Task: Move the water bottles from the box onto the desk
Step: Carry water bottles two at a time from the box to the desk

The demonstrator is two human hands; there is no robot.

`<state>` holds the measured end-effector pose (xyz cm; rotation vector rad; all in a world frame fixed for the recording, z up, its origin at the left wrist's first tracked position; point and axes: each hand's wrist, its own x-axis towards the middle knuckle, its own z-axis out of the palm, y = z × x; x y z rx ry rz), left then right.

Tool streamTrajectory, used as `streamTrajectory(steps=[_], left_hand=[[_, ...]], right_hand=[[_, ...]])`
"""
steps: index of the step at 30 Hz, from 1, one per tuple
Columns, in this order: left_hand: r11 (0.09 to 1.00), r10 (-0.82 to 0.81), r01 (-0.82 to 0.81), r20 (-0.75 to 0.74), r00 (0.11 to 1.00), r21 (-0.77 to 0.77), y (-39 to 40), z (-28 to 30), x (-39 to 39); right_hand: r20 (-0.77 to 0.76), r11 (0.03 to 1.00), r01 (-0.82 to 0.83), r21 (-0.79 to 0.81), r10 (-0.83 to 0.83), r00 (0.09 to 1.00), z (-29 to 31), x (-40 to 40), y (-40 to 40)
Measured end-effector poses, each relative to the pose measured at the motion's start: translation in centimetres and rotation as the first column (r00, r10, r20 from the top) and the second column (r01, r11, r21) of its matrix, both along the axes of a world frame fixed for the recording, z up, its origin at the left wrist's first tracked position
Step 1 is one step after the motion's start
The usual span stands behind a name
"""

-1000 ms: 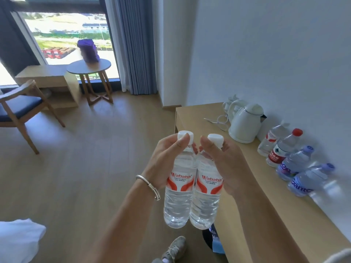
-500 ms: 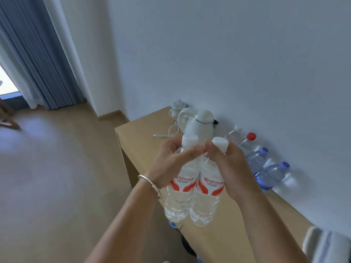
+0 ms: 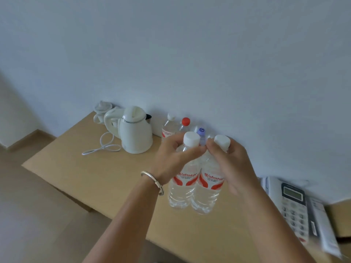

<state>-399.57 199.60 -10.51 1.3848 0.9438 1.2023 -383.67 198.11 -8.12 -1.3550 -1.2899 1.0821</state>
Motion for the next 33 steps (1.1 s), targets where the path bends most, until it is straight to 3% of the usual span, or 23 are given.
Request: streamTrajectory(steps=[13, 25, 33], left_hand=[[0.990, -0.118, 0.097, -0.229, 0.966, -0.100, 7.4, -2.8, 14.2], [0.989, -0.137, 0.143, -0.625, 0.768, -0.042, 13.9, -5.0, 21.5], [0.991, -0.095, 0.133, -0.736, 0.670, -0.007, 14.9, -6.0, 21.7]], right_hand=[[0.026, 0.985, 0.168, -0.034, -0.167, 0.986, -3.5, 14.9, 3.9], [0.045, 0.956, 0.266, -0.121, -0.263, 0.964, -8.5, 23.0, 9.4], [0.100, 0.933, 0.342, -0.113, -0.332, 0.938, -10.4, 22.1, 10.8]])
